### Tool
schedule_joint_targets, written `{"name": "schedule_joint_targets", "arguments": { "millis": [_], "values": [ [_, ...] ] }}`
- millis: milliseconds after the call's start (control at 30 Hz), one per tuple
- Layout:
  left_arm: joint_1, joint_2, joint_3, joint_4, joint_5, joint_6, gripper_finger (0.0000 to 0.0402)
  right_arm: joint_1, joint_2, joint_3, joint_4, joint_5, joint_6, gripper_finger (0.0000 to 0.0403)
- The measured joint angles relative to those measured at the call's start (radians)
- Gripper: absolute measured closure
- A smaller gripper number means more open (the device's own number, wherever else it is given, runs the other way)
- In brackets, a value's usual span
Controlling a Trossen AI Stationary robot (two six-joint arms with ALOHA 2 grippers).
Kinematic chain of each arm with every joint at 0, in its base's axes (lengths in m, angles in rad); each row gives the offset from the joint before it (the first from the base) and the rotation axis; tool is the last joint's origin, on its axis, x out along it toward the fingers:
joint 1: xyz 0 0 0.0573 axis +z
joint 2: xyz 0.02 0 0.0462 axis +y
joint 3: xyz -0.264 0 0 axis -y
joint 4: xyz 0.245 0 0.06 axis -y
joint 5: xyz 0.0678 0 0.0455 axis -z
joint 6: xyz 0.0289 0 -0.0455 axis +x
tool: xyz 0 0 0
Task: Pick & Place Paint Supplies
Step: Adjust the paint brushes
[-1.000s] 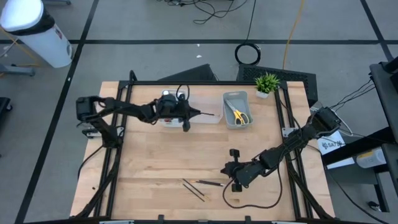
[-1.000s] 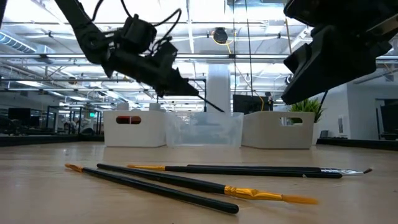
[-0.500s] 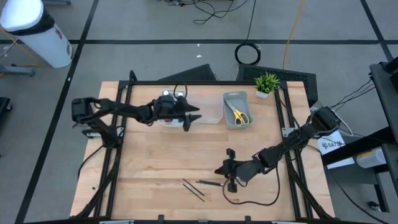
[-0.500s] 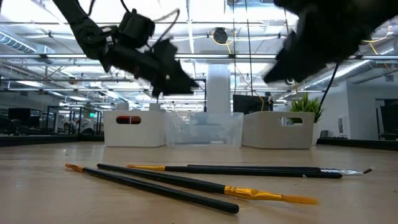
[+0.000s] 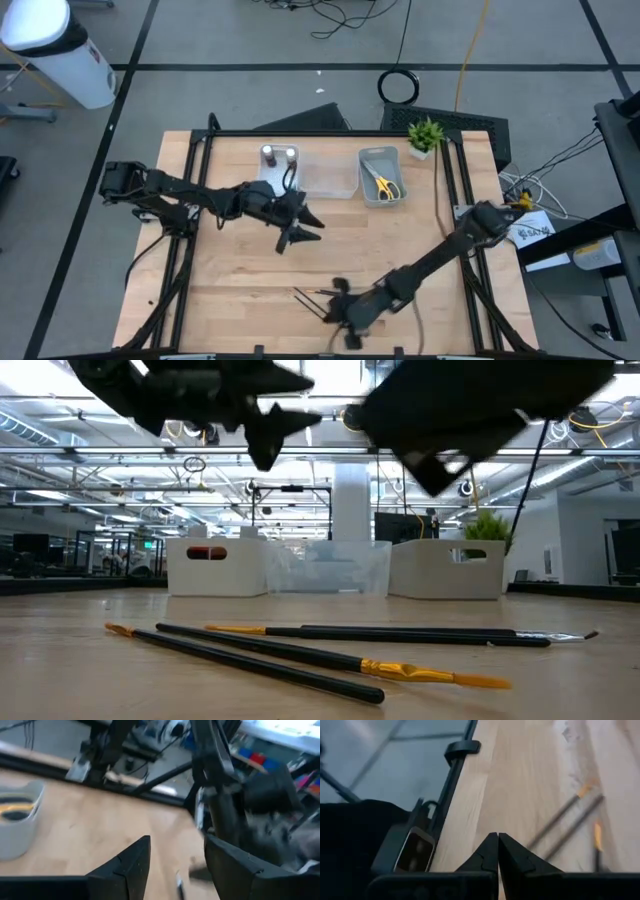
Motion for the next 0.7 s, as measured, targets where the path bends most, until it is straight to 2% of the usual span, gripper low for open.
{"name": "schedule_joint_targets", "arguments": {
  "millis": [167, 300, 567, 700],
  "values": [
    [-0.048, -0.013, 0.000, 0.106, -0.005, -0.047, 0.0208, -0.022, 0.199, 0.317, -0.259, -0.016, -0.023, 0.0403],
    [-0.079, -0.034, 0.000, 0.114, 0.000, -0.074, 0.0211, -0.047, 0.312, 0.452, -0.391, -0.078, -0.034, 0.0403],
    [-0.107, -0.049, -0.001, 0.094, 0.003, -0.026, 0.0205, -0.091, 0.322, 0.480, -0.574, -0.069, -0.003, 0.0403],
    [-0.103, -0.049, -0.001, 0.076, -0.001, -0.028, 0.0211, -0.099, 0.308, 0.479, -0.679, 0.029, -0.019, 0.0403]
  ]
}}
